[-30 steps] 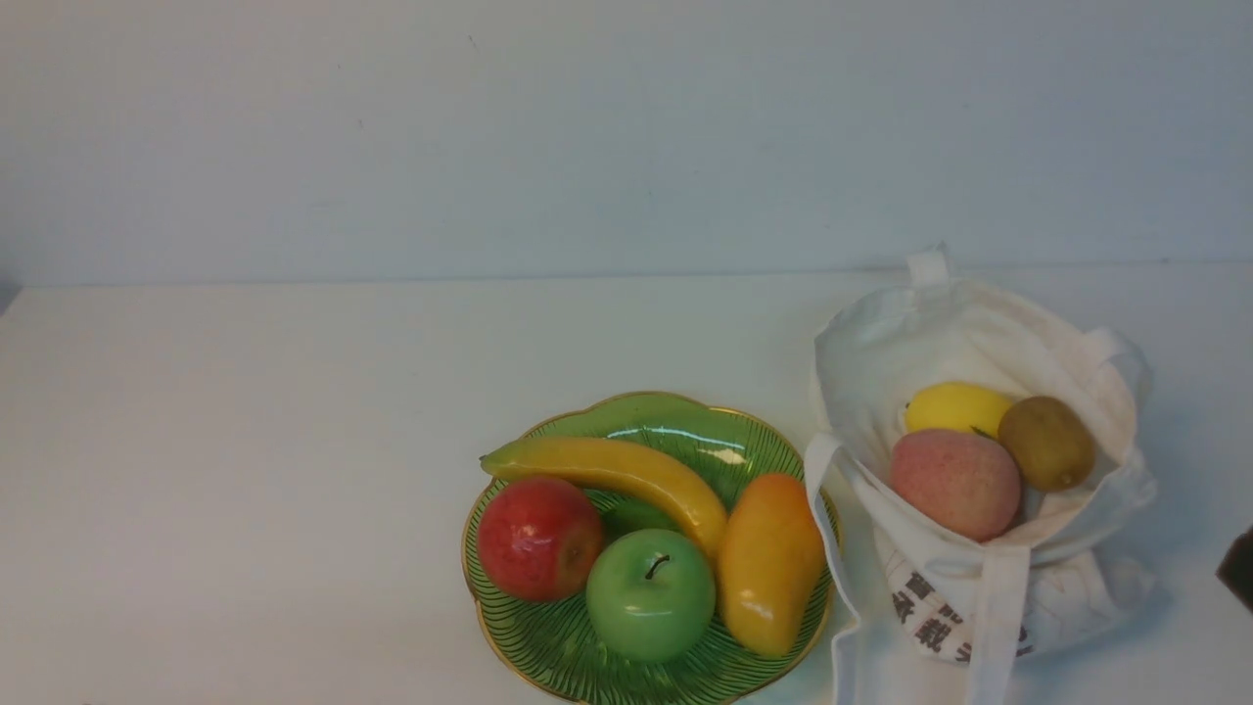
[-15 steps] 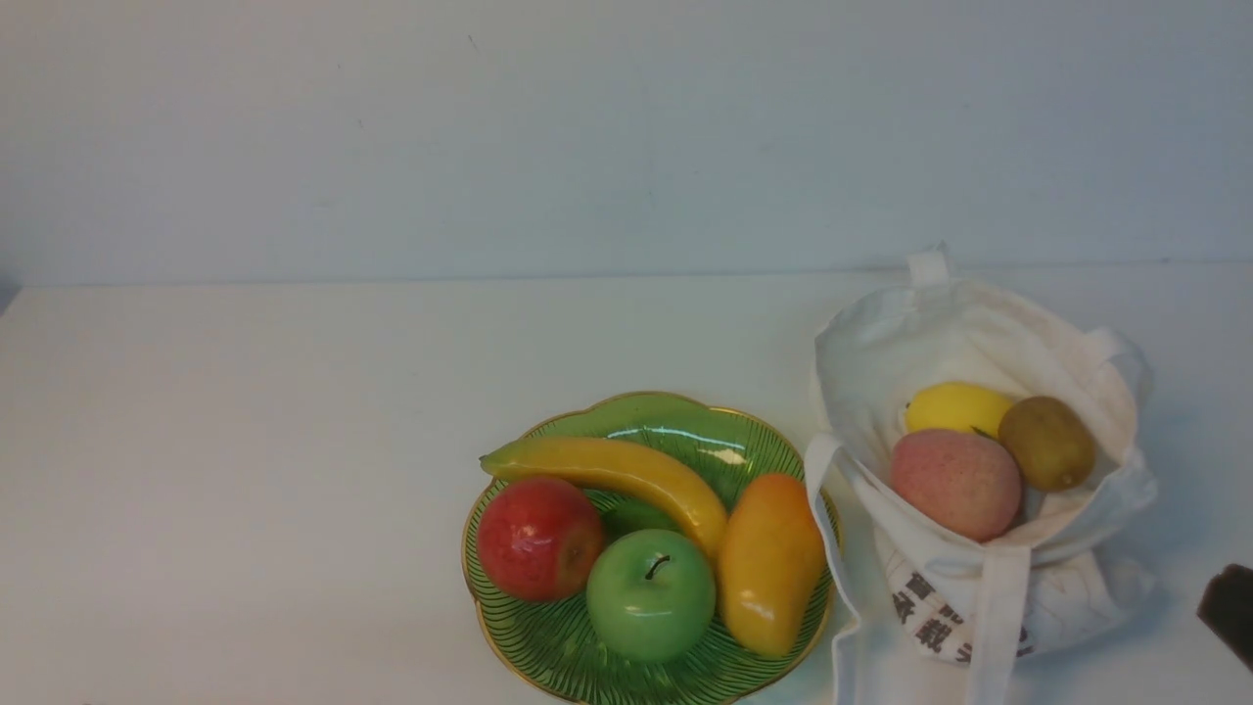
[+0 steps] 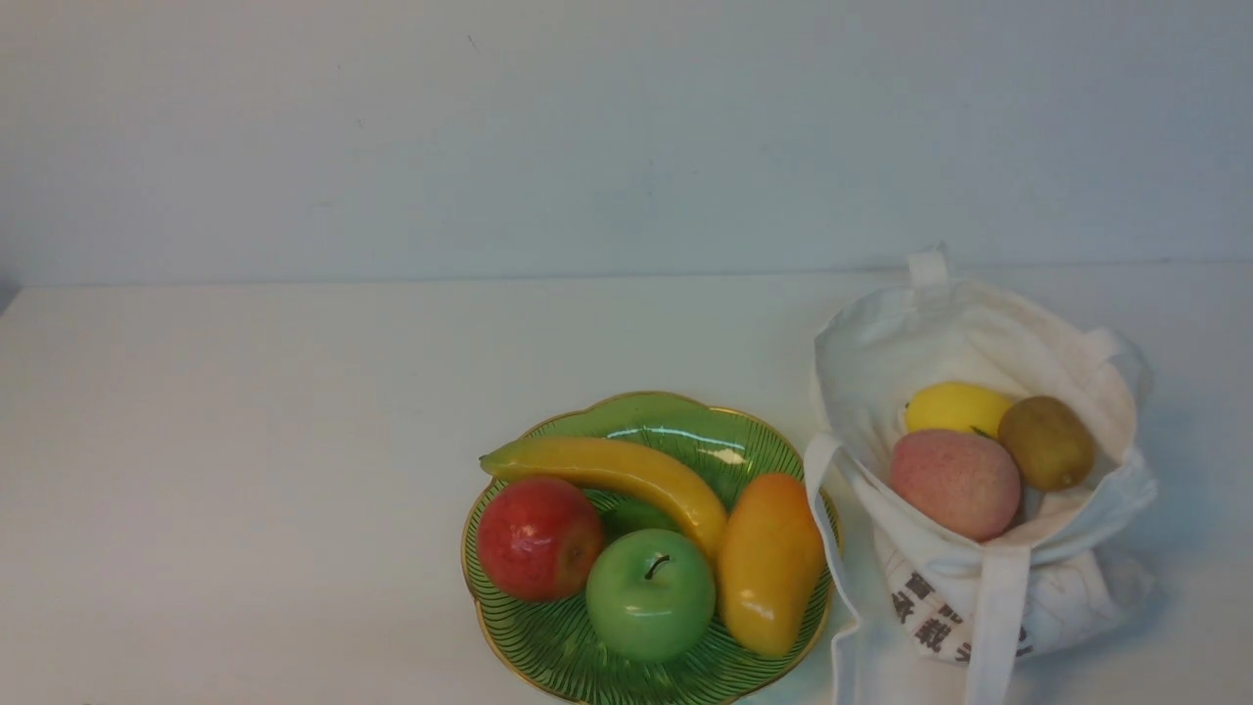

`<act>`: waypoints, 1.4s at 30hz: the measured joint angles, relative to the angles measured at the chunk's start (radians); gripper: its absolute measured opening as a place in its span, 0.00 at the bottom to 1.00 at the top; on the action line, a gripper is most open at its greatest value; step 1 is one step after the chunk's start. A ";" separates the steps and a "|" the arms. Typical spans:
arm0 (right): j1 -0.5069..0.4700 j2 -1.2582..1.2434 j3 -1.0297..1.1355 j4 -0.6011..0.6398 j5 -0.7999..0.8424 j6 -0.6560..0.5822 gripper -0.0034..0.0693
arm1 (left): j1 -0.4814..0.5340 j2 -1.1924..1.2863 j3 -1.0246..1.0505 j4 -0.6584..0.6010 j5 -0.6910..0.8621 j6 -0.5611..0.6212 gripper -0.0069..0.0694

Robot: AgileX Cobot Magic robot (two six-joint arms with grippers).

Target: Take the fruit out of the cloth bag on the white table and place them on a plate.

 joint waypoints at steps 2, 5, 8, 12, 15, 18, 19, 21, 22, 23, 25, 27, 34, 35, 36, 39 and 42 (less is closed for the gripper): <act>-0.051 -0.023 0.022 0.000 0.001 0.001 0.03 | 0.000 0.000 0.000 0.000 0.000 0.000 0.08; -0.102 -0.048 0.046 0.000 0.006 0.001 0.03 | 0.000 0.000 0.000 0.000 0.000 0.000 0.08; -0.113 -0.049 0.047 0.000 0.004 0.001 0.03 | 0.000 0.000 0.000 0.000 0.000 0.000 0.08; -0.114 -0.049 0.047 0.000 0.006 0.001 0.03 | 0.000 0.000 0.000 0.000 0.000 0.000 0.08; -0.111 -0.049 0.047 0.001 0.007 0.001 0.03 | 0.000 0.000 0.000 0.000 0.000 0.000 0.08; -0.093 -0.049 0.047 0.002 0.007 0.001 0.03 | 0.000 0.000 0.000 0.000 0.000 0.000 0.08; -0.077 -0.049 0.047 0.002 0.007 0.001 0.03 | 0.000 0.000 0.000 0.000 0.000 0.000 0.08; -0.056 -0.049 0.047 0.003 0.007 0.001 0.03 | 0.000 0.000 0.000 0.000 0.000 0.000 0.08; -0.036 -0.049 0.047 0.003 0.007 0.001 0.03 | 0.000 0.000 0.000 0.000 0.000 0.000 0.08; -0.031 -0.049 0.047 0.003 0.007 0.001 0.03 | 0.000 0.000 0.000 0.000 0.000 0.000 0.08; -0.025 -0.049 0.047 0.004 0.007 0.001 0.03 | 0.000 0.000 0.000 0.000 0.000 0.000 0.08; -0.025 -0.049 0.047 0.004 0.007 0.001 0.03 | 0.000 0.000 0.000 0.000 0.000 0.000 0.08; -0.025 -0.049 0.047 0.004 0.007 0.001 0.03 | 0.000 0.000 0.000 0.000 0.000 0.000 0.08; -0.025 -0.049 0.047 0.004 0.007 0.001 0.03 | 0.000 0.000 0.000 0.000 0.000 0.000 0.08; -0.025 -0.049 0.047 0.004 0.007 0.001 0.03 | 0.000 0.000 0.000 0.000 0.000 0.000 0.08; -0.025 -0.049 0.047 0.004 0.007 0.001 0.03 | 0.000 0.000 0.000 0.000 0.000 0.000 0.08; -0.025 -0.049 0.047 0.004 0.007 0.001 0.03 | 0.000 0.000 0.000 0.000 0.000 0.000 0.08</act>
